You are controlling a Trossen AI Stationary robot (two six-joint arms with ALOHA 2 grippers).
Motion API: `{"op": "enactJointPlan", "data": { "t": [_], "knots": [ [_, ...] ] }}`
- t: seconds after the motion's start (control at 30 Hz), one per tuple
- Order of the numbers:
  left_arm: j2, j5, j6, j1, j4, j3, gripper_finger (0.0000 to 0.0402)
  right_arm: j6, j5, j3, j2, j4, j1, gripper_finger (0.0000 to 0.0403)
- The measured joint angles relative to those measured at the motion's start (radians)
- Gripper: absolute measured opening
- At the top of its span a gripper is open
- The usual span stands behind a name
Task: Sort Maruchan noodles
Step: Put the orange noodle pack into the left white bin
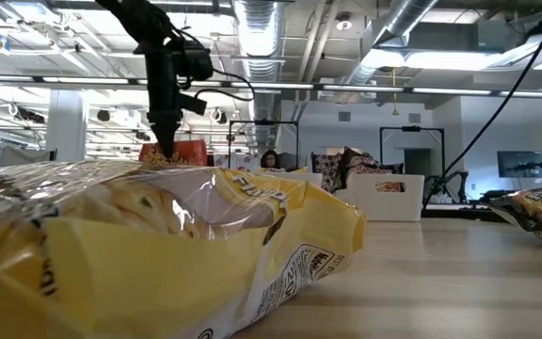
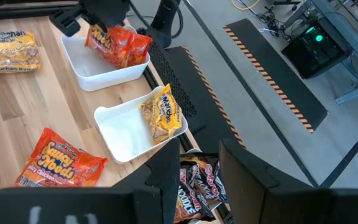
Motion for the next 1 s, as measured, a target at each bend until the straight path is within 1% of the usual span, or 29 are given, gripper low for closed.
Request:
{"op": "enactJointPlan", "data": {
  "t": [0.2, 0.33, 0.47, 0.63, 0.87, 1.0],
  "knots": [
    [0.036, 0.008, 0.020, -0.001, 0.019, 0.000, 0.0000, 0.001, 0.000, 0.000, 0.000, 0.000, 0.000, 0.0136],
    [0.039, -0.001, 0.012, 0.002, 0.051, 0.000, 0.0000, 0.002, 0.000, 0.000, 0.000, 0.000, 0.000, 0.0137],
    [0.039, 0.020, 0.034, 0.002, 0.065, 0.000, 0.0004, 0.003, -0.001, 0.000, 0.000, 0.000, 0.001, 0.0136],
    [0.039, 0.057, 0.022, 0.002, 0.057, 0.000, 0.0039, 0.003, -0.002, 0.000, 0.000, 0.000, 0.001, 0.0136],
    [0.039, 0.043, -0.039, 0.002, 0.051, 0.000, 0.0109, 0.002, -0.003, 0.000, 0.000, 0.000, 0.001, 0.0137],
    [0.038, 0.034, -0.100, 0.001, 0.012, 0.008, 0.0129, 0.001, -0.003, 0.000, 0.000, 0.000, 0.001, 0.0137]
  ]
}}
